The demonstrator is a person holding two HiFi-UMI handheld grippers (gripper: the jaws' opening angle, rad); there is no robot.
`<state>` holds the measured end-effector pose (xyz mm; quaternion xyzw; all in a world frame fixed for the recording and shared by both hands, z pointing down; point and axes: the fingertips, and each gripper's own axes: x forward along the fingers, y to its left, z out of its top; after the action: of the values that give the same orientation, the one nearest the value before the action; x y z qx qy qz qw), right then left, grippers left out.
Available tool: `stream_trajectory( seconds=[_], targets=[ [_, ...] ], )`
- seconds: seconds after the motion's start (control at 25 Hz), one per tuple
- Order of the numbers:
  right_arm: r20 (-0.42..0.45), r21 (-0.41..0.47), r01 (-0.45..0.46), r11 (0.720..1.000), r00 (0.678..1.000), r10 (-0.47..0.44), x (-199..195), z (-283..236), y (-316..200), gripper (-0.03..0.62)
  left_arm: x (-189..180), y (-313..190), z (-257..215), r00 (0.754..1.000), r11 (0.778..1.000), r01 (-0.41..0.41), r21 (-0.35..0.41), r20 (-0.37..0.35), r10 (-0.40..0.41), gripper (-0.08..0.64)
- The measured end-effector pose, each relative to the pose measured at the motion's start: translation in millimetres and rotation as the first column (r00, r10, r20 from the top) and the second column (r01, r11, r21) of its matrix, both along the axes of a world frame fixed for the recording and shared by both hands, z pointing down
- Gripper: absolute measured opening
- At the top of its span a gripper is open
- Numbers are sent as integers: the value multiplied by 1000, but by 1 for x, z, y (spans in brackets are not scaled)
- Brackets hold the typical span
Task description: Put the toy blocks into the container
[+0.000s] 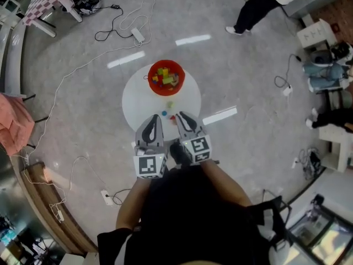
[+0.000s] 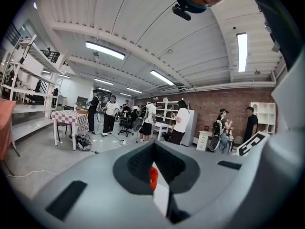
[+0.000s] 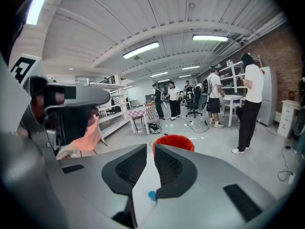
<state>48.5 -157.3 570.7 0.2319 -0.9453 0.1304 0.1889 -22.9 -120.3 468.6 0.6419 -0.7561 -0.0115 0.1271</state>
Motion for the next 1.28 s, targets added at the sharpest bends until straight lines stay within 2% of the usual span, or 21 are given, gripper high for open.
stream_trajectory(
  seconds=[0.12,0.32,0.56,0.68,0.8,1.04,1.12,1.28],
  targets=[
    [-41,-6,6,1000,999,-7,-7,17,-6,38,-8,-7,-1,1000,1000,1,3,0,-1,-6],
    [-145,-45,-9,999,989,3,-15,63,-13,43,-25,-11,18,1000,999,-11,-43,-28,9,-6],
    [-311,-125,-9,992,950,-31,-16,135,-5,65,-34,-15,26,998,998,-30,-49,-59,27,-6],
    [-430,-185,-10,983,900,-72,-7,177,1,87,-35,-20,31,996,997,-55,-59,-66,51,-6],
    [-544,-248,-7,969,829,-133,7,218,10,106,-36,-24,33,996,996,-67,-54,-67,63,-6],
    [-674,-332,-20,943,705,-222,27,273,22,115,-41,-29,36,995,996,-74,-53,-78,70,-6],
    [-688,-353,-11,935,680,-252,30,285,26,115,-40,-30,37,994,995,-78,-55,-78,73,-6],
    [-701,-390,-15,921,654,-286,37,302,30,115,-38,-30,42,993,994,-80,-79,-92,73,-6]
  ],
)
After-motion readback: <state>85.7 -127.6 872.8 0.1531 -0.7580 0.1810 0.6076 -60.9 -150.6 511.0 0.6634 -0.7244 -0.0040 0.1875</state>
